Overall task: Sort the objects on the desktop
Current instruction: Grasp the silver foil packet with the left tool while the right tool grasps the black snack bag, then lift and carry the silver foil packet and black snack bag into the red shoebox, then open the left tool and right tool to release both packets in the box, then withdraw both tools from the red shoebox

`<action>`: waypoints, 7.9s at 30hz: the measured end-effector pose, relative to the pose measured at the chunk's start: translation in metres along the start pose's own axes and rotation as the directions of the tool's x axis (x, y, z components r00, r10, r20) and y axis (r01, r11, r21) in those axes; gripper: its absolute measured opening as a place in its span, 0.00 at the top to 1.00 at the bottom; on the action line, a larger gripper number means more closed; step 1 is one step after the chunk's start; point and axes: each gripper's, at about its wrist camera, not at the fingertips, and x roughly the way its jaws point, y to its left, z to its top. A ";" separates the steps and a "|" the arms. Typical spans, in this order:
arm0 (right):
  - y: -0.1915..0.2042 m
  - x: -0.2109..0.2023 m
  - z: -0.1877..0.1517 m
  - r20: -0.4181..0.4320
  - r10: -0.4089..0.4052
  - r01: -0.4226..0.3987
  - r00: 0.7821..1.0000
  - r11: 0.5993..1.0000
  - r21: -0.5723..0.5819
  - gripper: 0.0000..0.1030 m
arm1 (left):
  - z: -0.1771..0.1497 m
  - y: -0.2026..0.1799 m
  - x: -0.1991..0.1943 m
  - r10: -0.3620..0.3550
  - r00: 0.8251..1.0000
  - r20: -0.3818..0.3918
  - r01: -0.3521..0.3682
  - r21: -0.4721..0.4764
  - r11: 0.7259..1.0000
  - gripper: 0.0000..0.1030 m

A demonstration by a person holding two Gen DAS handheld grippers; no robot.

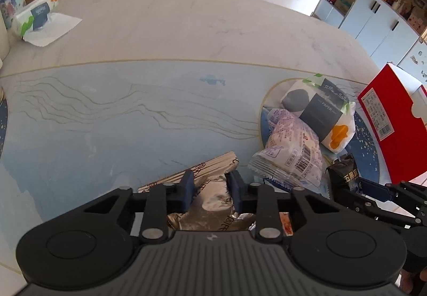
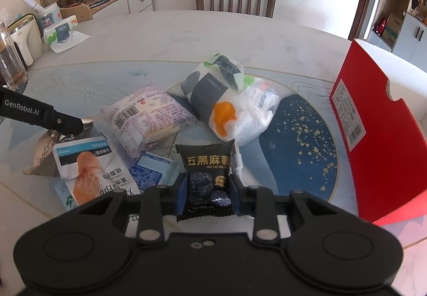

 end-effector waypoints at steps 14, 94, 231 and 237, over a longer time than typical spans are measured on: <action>-0.005 -0.009 -0.003 0.012 0.006 -0.006 1.000 1.000 0.023 0.70 | 0.004 0.009 -0.004 0.003 1.000 -0.024 -0.004 -0.046 0.999 0.64; -0.137 -0.153 -0.003 0.138 -0.095 0.064 0.986 0.974 0.218 0.71 | 0.029 -0.178 -0.080 -0.361 0.926 0.114 0.326 0.244 0.913 0.84; -0.256 -0.143 -0.006 0.127 -0.047 0.016 0.991 0.973 0.232 0.23 | 0.036 -0.315 -0.020 -0.437 0.895 -0.087 0.417 0.511 0.751 0.00; -0.237 -0.148 -0.008 0.143 -0.034 -0.001 0.989 0.971 0.238 0.23 | 0.024 -0.290 -0.035 -0.464 0.885 -0.046 0.424 0.491 0.760 0.00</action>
